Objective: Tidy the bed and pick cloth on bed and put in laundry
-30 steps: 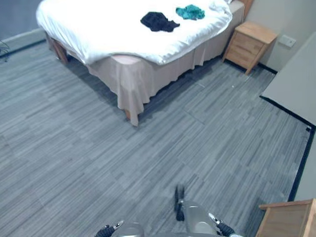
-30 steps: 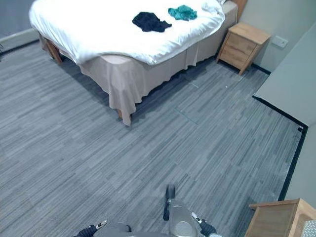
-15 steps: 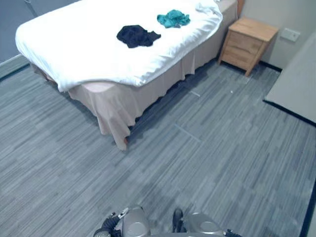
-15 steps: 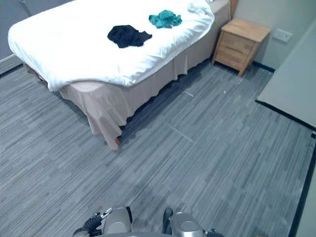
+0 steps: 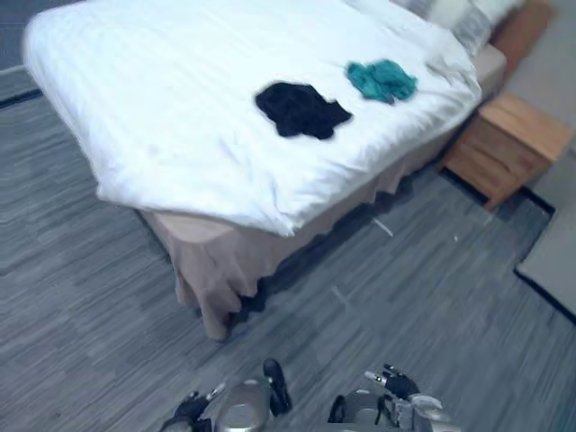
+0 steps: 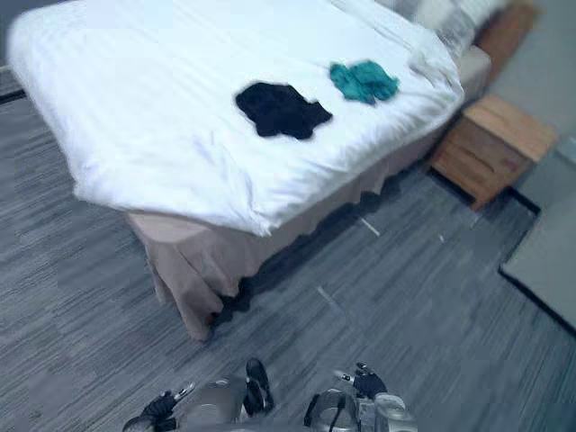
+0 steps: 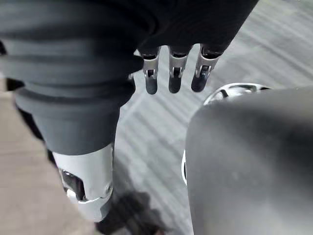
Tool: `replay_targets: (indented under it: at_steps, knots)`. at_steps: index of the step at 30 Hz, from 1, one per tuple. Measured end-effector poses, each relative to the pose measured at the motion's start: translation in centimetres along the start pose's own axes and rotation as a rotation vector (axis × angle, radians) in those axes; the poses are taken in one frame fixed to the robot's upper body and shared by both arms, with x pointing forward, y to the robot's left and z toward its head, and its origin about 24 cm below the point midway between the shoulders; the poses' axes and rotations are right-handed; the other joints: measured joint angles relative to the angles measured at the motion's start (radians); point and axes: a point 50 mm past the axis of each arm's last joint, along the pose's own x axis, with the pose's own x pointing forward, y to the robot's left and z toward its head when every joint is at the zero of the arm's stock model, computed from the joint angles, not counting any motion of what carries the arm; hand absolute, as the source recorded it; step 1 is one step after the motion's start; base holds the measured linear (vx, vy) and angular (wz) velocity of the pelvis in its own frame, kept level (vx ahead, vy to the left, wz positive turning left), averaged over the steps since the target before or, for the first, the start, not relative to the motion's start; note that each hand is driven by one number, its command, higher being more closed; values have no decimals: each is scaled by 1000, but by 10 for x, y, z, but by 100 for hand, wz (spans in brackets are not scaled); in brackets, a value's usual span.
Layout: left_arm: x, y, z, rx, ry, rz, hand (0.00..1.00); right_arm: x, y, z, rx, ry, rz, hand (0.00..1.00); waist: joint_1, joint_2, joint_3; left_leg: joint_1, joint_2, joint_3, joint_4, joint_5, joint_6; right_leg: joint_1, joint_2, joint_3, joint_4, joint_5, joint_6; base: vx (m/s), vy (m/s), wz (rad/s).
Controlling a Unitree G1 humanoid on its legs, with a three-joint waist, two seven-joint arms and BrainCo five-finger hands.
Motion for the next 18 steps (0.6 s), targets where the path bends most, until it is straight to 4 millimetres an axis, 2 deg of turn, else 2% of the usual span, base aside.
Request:
replay_targets:
  at_steps: [1,2,3,6,8,9,10,11,12,13,14,15,16,17,18]
  knots:
    - [1,-2,3,4,-6,-5,0,-1,-2,-2,24,6,-10,0,0,-1,-1,8,-7,-27,-1,-4,-7,-12,-3,54,-45,31,-2,381,-89,179]
    - [1,-5,2,-1,-5,-11,0,-2,-5,-8,49,28,-25,0,1,-4,-2,40,-9,-74,-2,-17,-29,-14,-1,126,-84,78,-3,336,-100,154]
    - [-2,0,-8,-23,15,9,0,-4,-6,-15,61,49,-33,0,3,0,0,87,-7,-93,-13,-34,-55,-5,4,153,-77,116,-5,440,-152,133]
    - [-11,15,-36,-70,61,74,0,-5,-2,-23,93,90,-29,0,6,-26,-19,167,-4,-94,-32,-68,-111,2,27,147,-47,195,-42,455,-197,77]
    - [-19,20,-58,-76,89,95,0,-6,1,-29,102,135,-14,0,6,-45,-46,197,-13,-99,-34,-95,-155,8,63,135,-54,340,-82,375,-236,43]
    - [-23,17,-65,-97,90,102,0,-7,-5,-30,102,162,-17,0,12,-27,-74,202,-9,-101,-19,-115,-183,15,72,99,-77,320,-120,372,-245,12]
    - [-23,14,-65,-106,84,102,0,-7,-9,-29,99,164,-25,0,13,-6,-86,190,5,-97,-6,-122,-194,29,80,94,-108,323,-127,413,-261,9]
    - [-21,5,-57,-118,41,97,0,-7,-16,-25,97,154,-42,0,1,27,-91,168,28,-74,29,-141,-220,64,90,74,-171,332,-139,234,-142,18]
    - [-20,1,-51,-126,9,94,0,-7,-20,-24,97,158,-51,0,-4,47,-86,159,41,-45,46,-151,-235,82,91,59,-195,332,-139,221,-166,52]
    - [-16,-7,-27,-138,-92,85,0,-9,-33,-23,113,169,-82,0,-21,84,-76,152,69,35,62,-160,-238,112,91,29,-219,331,-140,136,-143,72]
    - [-15,-10,-5,-132,-185,86,0,-11,-39,-26,123,189,-100,0,-35,95,-72,152,88,89,52,-159,-237,132,86,2,-233,331,-141,113,-140,86]
    - [-17,-6,25,-114,-325,103,0,-12,-43,-26,132,197,-109,0,-49,108,-70,165,105,136,16,-149,-241,153,80,-21,-239,328,-144,40,-91,64]
    - [-19,-2,41,-103,-397,118,0,-12,-45,-25,133,193,-112,0,-56,115,-73,167,118,149,-1,-128,-249,158,82,-31,-243,327,-144,-28,-60,42]
    - [-26,7,73,-83,-534,148,0,-13,-48,-23,137,188,-117,0,-57,130,-70,155,137,160,-7,-81,-228,161,90,-40,-250,324,-141,-109,-38,18]
    - [-38,18,107,-64,-686,191,0,-13,-47,-24,138,187,-111,0,-56,134,-73,139,135,158,-2,-81,-227,163,86,-44,-265,322,-125,-134,-32,11]
